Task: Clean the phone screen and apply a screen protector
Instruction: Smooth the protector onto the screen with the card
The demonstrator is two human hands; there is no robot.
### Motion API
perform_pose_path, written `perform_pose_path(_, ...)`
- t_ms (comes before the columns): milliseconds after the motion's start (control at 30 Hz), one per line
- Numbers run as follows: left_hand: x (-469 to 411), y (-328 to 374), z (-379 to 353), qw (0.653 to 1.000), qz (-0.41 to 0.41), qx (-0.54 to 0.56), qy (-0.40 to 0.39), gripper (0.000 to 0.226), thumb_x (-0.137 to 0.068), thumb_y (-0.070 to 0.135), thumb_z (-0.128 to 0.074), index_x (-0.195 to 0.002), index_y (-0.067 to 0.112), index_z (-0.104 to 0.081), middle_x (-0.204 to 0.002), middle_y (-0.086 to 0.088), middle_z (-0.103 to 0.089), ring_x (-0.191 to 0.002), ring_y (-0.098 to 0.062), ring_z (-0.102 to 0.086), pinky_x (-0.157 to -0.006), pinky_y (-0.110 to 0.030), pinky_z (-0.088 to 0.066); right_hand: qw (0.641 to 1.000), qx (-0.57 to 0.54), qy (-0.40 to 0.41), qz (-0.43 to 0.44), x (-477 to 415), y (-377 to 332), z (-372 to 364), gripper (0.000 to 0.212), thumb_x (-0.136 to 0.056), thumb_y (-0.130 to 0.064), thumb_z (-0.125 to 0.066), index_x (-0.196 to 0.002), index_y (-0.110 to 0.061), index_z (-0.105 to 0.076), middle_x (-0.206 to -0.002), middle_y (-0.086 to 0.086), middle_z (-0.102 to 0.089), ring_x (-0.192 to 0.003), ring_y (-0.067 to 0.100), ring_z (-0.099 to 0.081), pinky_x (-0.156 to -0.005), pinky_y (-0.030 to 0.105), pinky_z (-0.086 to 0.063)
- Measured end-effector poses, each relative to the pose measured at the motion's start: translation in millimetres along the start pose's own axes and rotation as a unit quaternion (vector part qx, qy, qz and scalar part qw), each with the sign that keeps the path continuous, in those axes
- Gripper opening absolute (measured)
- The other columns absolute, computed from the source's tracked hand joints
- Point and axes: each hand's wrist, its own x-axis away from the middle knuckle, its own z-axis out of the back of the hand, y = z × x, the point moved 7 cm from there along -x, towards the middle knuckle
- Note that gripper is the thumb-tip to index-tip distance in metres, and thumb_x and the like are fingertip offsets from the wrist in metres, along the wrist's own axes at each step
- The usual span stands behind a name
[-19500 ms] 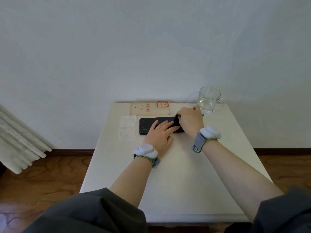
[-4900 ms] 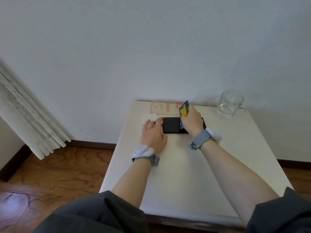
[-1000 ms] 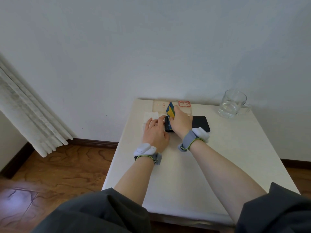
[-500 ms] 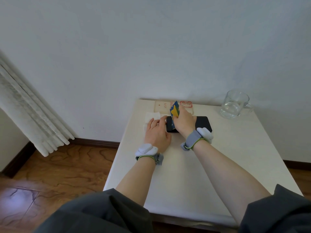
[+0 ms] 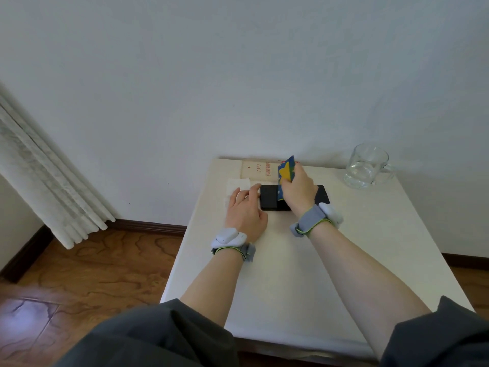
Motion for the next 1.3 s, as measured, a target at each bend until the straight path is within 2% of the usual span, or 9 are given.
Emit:
perform_pose_path(100,-0.5,-0.5,1.0,1.0,0.002,-0.003,0.009,0.064,-0.08,0.016,-0.046,-0.142,0.011,-0.028,-0.123,0.0,-0.062,-0.131,-0.018,-0.036,-0.117,-0.026,0.0,0.999,-0.019,0.011,0.026,-8.9,6.1,11.2,0.006,-0.09,-0.009,-0.045,-0.091,-0.014,-0.048,-0.083,0.009,-0.06,-0.083,0.037,-0.054,-0.076,0.037,-0.038)
perform_pose_path(167,0.0,1.0,2.9,1.0,-0.008,-0.015,0.023,0.06,-0.081,0.017,-0.047,-0.139,0.011,-0.034,-0.12,0.0,-0.061,-0.128,-0.019,-0.039,-0.117,-0.027,-0.002,0.998,-0.009,-0.009,0.067,-9.7,2.9,14.4,0.022,-0.089,-0.007,-0.048,-0.105,-0.015,-0.061,-0.096,0.01,-0.066,-0.09,0.036,-0.058,-0.076,0.036,-0.044)
perform_pose_path(267,0.7,3.9,7.4,0.995,-0.039,-0.05,0.073,0.047,-0.081,0.023,-0.043,-0.126,0.01,-0.052,-0.104,-0.002,-0.064,-0.113,-0.025,-0.052,-0.113,-0.03,-0.014,0.985,0.107,-0.035,0.128,-8.0,-1.1,14.6,0.037,-0.089,-0.01,-0.051,-0.123,-0.023,-0.061,-0.112,0.011,-0.068,-0.099,0.037,-0.06,-0.077,0.035,-0.048)
perform_pose_path(367,3.5,7.3,10.1,0.981,-0.092,-0.063,0.161,0.035,-0.081,0.026,-0.042,-0.1,0.012,-0.067,-0.081,-0.001,-0.064,-0.087,-0.026,-0.06,-0.099,-0.031,-0.03,0.96,0.226,-0.049,0.159,-1.6,-1.4,17.1,0.035,-0.083,-0.005,-0.049,-0.109,-0.024,-0.065,-0.101,0.014,-0.067,-0.09,0.037,-0.059,-0.065,0.031,-0.041)
perform_pose_path(567,8.6,9.3,17.6,0.957,-0.143,-0.038,0.251,0.023,-0.083,0.022,-0.051,-0.076,0.013,-0.072,-0.061,-0.003,-0.055,-0.072,-0.018,-0.037,-0.076,-0.027,-0.032,0.94,0.267,-0.084,0.193,8.4,-4.2,15.5,0.024,-0.086,-0.008,-0.045,-0.099,-0.015,-0.064,-0.096,0.011,-0.068,-0.087,0.033,-0.058,-0.07,0.028,-0.03)
perform_pose_path(700,8.1,4.2,19.0,0.963,-0.112,-0.044,0.243,0.026,-0.083,0.022,-0.05,-0.079,0.012,-0.074,-0.06,-0.003,-0.056,-0.064,-0.026,-0.054,-0.078,-0.027,-0.032,0.934,0.233,-0.107,0.25,16.9,-9.8,11.5,0.032,-0.094,-0.009,-0.041,-0.11,-0.019,-0.067,-0.106,0.008,-0.071,-0.096,0.032,-0.06,-0.074,0.028,-0.035)
perform_pose_path(800,8.6,2.2,18.1,0.968,-0.073,-0.066,0.229,0.03,-0.085,0.024,-0.046,-0.081,0.013,-0.074,-0.064,0.0,-0.062,-0.077,-0.024,-0.056,-0.085,-0.029,-0.031,0.926,0.222,-0.127,0.278,25.6,-13.8,14.9,0.039,-0.095,-0.008,-0.041,-0.119,-0.027,-0.066,-0.123,-0.002,-0.066,-0.111,0.025,-0.058,-0.089,0.027,-0.038)
perform_pose_path(933,9.8,5.1,20.8,0.967,-0.054,-0.074,0.236,0.018,-0.074,0.024,-0.06,-0.062,0.019,-0.072,-0.065,0.001,-0.055,-0.081,-0.016,-0.04,-0.088,-0.033,-0.027,0.928,0.206,-0.154,0.27,28.0,-7.5,13.6,0.036,-0.088,-0.007,-0.048,-0.107,-0.024,-0.073,-0.118,-0.005,-0.069,-0.112,0.019,-0.061,-0.094,0.025,-0.041)
perform_pose_path(1300,9.7,5.9,17.6,0.975,-0.041,-0.078,0.204,0.008,-0.063,0.024,-0.067,-0.055,0.022,-0.068,-0.068,0.004,-0.054,-0.085,-0.016,-0.04,-0.089,-0.037,-0.024,0.895,0.288,-0.153,0.305,28.5,-14.7,-10.7,0.039,-0.096,-0.011,-0.038,-0.119,-0.026,-0.064,-0.122,0.001,-0.065,-0.111,0.026,-0.054,-0.092,0.037,-0.034)
